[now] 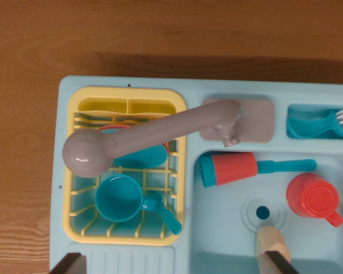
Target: Pick detergent from the sink
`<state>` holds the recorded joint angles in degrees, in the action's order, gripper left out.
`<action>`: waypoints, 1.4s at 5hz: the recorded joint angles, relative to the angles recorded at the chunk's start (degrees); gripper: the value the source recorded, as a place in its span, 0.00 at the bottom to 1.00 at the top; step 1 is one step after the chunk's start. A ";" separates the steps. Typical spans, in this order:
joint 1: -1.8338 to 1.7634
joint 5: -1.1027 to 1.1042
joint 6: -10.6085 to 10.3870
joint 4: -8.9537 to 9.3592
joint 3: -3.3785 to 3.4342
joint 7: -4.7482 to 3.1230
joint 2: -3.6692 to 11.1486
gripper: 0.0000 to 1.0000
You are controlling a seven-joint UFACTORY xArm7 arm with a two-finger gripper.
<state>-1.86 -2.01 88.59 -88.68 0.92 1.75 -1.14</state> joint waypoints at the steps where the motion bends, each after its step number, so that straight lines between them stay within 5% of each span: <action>1: 0.00 0.00 0.00 0.00 0.00 0.00 0.00 0.00; 7: 0.10 0.00 -0.87 0.89 -0.17 -0.31 0.05 0.00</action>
<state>-1.76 -2.01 87.72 -87.79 0.75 1.44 -1.09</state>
